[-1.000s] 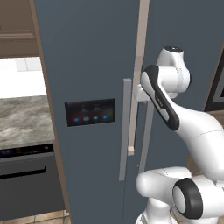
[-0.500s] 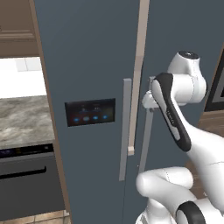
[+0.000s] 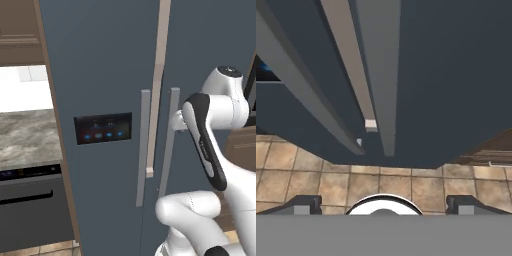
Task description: Open the freezer door, pick up the ice cube tray from the freezer, and place it on the dining counter.
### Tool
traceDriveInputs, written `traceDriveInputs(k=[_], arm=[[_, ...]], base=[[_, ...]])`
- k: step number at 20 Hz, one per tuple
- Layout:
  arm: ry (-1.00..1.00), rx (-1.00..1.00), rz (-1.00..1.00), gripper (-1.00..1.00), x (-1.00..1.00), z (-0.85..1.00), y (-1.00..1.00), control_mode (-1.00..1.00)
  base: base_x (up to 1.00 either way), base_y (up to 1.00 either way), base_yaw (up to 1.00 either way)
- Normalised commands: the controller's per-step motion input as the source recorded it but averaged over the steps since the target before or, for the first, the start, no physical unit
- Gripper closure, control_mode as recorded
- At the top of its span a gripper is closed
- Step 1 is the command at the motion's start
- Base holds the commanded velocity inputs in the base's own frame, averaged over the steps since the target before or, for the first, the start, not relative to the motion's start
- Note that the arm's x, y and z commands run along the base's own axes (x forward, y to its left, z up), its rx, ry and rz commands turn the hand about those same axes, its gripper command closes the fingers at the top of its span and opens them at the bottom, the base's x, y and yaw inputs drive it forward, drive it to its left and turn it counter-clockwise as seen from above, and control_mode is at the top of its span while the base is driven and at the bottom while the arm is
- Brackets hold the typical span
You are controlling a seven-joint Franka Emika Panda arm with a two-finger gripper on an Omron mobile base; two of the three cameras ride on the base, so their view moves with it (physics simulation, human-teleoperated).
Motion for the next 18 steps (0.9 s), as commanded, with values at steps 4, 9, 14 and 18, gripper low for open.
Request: traceDriveInputs(k=[4, 9, 14, 18], arm=[[-0.06, 0.0, 0.0, -1.0, -0.19, 0.0, -0.04, -1.0], [-0.05, 0.0, 0.0, -1.0, -0.2, 0.0, -0.03, -1.0], [-0.01, 0.0, 0.0, -1.0, -0.13, 0.0, -0.01, -1.0], [0.0, 0.0, 0.0, -1.0, 0.0, 0.0, 0.0, -1.0]], base=[[0.0, 0.0, 0.0], [0.0, 0.0, 0.0], [0.0, 0.0, 0.0], [0.0, 0.0, 0.0]])
